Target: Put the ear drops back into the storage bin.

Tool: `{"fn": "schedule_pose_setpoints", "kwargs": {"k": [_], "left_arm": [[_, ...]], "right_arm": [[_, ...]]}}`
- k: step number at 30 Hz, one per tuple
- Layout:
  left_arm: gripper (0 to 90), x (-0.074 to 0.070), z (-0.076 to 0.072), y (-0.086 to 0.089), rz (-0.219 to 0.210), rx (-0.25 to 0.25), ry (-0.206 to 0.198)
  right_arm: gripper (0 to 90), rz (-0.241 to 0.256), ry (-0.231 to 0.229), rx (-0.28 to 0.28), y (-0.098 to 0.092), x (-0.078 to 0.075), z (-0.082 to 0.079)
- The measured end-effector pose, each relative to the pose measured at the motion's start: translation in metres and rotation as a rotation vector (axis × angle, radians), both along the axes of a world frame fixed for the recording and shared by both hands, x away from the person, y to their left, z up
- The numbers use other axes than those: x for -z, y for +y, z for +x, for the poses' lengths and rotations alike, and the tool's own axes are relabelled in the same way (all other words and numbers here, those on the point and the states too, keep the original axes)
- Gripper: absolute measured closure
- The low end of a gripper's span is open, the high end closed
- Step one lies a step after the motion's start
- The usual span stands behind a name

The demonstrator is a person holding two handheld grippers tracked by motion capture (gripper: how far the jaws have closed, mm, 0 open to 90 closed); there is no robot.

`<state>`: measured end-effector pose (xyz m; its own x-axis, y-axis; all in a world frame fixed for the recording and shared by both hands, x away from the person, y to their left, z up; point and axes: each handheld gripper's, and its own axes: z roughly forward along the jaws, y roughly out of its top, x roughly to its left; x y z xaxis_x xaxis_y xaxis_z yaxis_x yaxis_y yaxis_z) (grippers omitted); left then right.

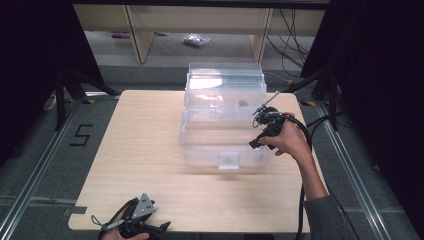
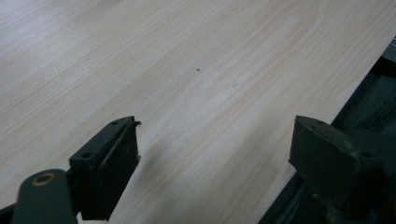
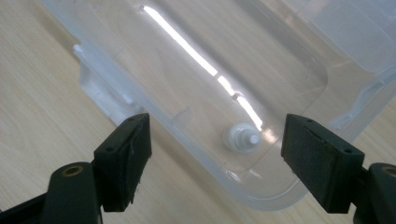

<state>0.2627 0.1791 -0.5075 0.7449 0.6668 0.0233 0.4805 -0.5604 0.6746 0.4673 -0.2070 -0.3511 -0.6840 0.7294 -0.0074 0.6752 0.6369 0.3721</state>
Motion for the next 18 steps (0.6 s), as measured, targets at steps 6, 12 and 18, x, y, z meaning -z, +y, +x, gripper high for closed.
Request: {"fn": "schedule_pose_setpoints", "kwargs": {"k": [6,12,18], "left_arm": [[15.1,0.0,0.0,0.0,0.002,0.002,0.001],[15.0,0.0,0.0,0.0,0.001,0.001,0.003],[15.0,0.0,0.0,0.0,-0.001,-0.001,0.003]], "right_arm": [[24.9,0.006,-0.009,-0.007,0.0,-0.002,-0.008],[24.5,0.016,-0.018,-0.013,-0.002,-0.001,-0.013],[24.0,0.04,-0.028,-0.006,-0.002,0.002,-0.019]]}}
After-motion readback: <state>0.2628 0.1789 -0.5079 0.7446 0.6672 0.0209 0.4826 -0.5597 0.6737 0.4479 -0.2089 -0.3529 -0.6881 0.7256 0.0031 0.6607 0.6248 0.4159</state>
